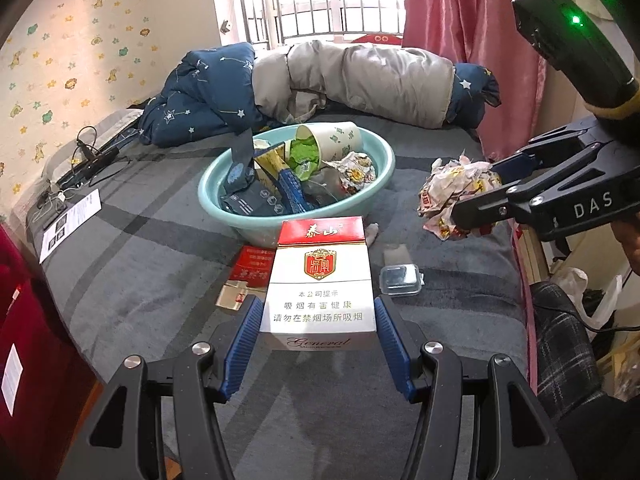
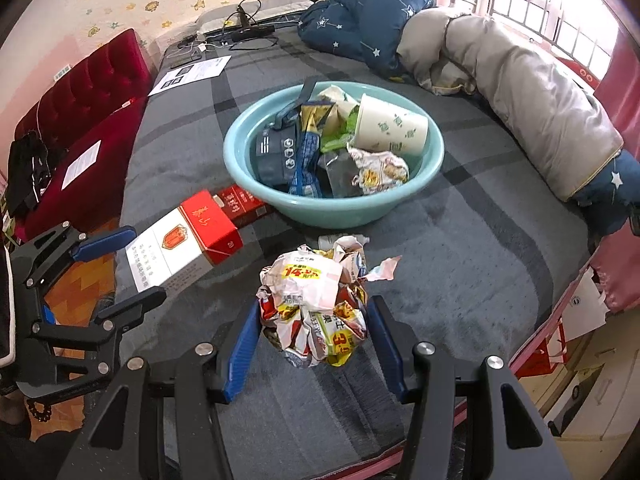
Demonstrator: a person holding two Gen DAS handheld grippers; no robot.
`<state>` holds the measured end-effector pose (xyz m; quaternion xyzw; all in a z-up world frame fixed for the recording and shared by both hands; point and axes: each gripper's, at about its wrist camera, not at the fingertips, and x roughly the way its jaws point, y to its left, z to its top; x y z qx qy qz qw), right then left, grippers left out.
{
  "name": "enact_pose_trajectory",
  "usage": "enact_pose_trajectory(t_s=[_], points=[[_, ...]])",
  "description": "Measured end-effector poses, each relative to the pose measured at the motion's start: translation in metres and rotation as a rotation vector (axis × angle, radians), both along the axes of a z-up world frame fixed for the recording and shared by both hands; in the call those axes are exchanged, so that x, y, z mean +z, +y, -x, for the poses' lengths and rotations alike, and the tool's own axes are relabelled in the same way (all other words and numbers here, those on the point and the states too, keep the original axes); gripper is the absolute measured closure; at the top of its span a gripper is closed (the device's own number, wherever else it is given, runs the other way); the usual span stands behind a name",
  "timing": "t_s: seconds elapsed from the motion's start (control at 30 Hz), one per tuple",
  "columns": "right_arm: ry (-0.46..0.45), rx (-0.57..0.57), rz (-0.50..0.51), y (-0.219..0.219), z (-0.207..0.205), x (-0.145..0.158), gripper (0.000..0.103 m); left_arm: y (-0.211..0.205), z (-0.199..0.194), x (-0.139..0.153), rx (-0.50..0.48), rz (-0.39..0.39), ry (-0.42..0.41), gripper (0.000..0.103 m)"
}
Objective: Collect trash
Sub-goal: 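Carry the cigarette pack in left tool and wrapper in right tool over the basin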
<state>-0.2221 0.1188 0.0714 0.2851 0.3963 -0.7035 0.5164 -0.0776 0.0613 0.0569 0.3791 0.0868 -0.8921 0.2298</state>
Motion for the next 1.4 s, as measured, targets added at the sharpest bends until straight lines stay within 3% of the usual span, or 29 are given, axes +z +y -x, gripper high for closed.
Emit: enact_pose_trajectory(t_s=[0.87,1.4], points=[[-0.005,0.036,0.131,-0.058,0.000,0.076,0.045,-0.058,0.032,0.057,0.006,0.056,0.064,0.041],[-0.024,0.026,0.190,-0.120,0.021,0.100,0.045,-0.120,0.067,0.061,0.053,0.048,0.080,0.041]])
